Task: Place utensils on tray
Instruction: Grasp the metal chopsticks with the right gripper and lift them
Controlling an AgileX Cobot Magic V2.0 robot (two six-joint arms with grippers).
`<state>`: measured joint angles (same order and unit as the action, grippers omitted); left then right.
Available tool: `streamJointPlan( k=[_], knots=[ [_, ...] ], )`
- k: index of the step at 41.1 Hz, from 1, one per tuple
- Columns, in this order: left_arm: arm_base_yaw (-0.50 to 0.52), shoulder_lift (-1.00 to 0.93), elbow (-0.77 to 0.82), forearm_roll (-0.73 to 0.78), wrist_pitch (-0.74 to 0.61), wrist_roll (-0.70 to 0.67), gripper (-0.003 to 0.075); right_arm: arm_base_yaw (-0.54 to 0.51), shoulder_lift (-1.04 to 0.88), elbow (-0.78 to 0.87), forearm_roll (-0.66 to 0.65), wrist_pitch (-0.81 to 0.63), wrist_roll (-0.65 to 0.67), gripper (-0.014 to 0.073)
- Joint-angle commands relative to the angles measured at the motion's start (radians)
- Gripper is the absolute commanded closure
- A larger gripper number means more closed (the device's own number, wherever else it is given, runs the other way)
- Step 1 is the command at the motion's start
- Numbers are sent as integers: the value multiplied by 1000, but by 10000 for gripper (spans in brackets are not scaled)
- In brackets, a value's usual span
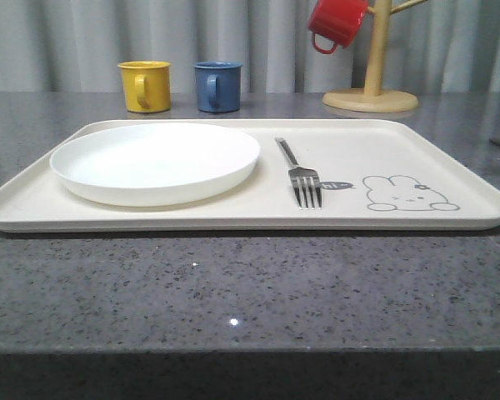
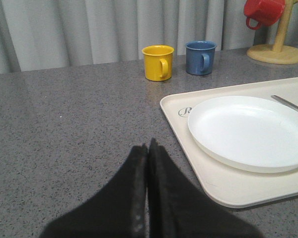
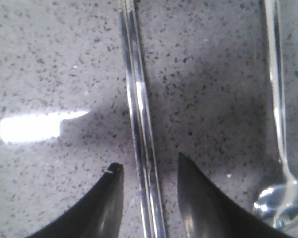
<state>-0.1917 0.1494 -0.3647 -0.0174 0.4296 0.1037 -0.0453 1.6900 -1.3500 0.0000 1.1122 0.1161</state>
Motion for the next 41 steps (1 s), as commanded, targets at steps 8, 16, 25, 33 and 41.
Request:
streamJointPlan(
  k=[8, 16, 25, 33, 41],
  knots=[
    [1, 10, -24, -11, -87, -9, 738, -7, -12, -21, 6, -30, -23, 294],
    [1, 10, -24, -11, -87, -9, 738, -7, 13, -21, 12, -23, -25, 298],
    [1, 10, -24, -11, -87, -9, 738, -7, 19, -21, 19, -4, -25, 456],
    [1, 10, -24, -11, -87, -9, 738, -7, 1, -21, 19, 10, -24, 568],
    [1, 10, -24, -11, -87, -9, 738, -3, -98, -33, 33, 3, 13, 568]
  ],
)
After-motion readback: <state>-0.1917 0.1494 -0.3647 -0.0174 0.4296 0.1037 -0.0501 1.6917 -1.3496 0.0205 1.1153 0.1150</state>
